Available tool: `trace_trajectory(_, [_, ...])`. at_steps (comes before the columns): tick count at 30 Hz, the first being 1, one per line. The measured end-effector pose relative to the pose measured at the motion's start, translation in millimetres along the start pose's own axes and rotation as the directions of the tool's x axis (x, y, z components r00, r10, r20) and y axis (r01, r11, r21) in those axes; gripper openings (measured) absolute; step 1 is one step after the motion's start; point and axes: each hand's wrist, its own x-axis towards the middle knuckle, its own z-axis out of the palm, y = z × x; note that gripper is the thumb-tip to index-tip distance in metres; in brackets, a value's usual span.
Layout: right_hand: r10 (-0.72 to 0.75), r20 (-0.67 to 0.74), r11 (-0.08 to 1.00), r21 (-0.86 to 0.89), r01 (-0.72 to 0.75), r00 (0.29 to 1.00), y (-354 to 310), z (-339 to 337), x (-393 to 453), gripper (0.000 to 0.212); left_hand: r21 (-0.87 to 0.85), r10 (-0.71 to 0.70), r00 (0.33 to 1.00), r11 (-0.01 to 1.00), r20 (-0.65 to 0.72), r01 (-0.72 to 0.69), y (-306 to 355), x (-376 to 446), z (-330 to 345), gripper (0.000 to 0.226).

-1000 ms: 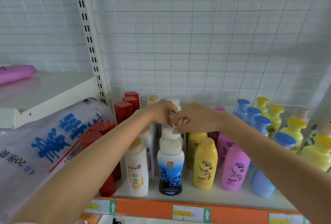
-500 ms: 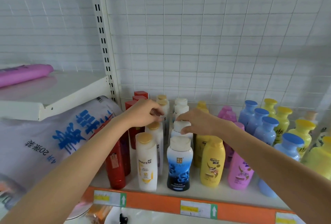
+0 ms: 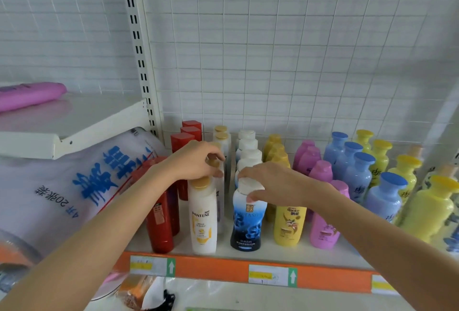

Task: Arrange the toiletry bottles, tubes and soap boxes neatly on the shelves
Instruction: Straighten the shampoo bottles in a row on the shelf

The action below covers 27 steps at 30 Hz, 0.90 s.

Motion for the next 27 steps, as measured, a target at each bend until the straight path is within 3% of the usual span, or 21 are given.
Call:
trace_trajectory(9, [0.034, -0.015, 0.999, -0.026, -0.034, 0.999, -2, -1, 1, 0.050, 0.014, -0.018, 0.999, 1.000, -0.033, 0.019, -6, -1, -5, 0.052])
trace_trajectory(15, [0.049, -0.092, 0.998, -0.025, -0.052, 0.995, -12, -23, 9, 0.050, 0.035, -0.006, 0.997, 0.999, -0.072, 0.008, -11, 9, -10, 0.043])
trace_trajectory(19, [0.105, -0.158, 0.994, 0.002, -0.106, 0.982, -5, -33, 40, 0.034, 0.039, 0.007, 0.999, 0.999, -0.045, -0.006, -14, 16, -9, 0.039])
trace_trajectory(23, [0.181, -0.133, 0.982, -0.021, -0.185, 0.974, 10, -37, 85, 0.032, 0.011, 0.007, 1.000, 1.000, -0.015, -0.007, -21, 21, -11, 0.040])
trace_trajectory(27, [0.228, -0.103, 0.973, -0.018, -0.231, 0.968, 21, -39, 119, 0.035, -0.048, 0.001, 0.994, 0.999, -0.110, -0.006, -27, 29, -23, 0.029])
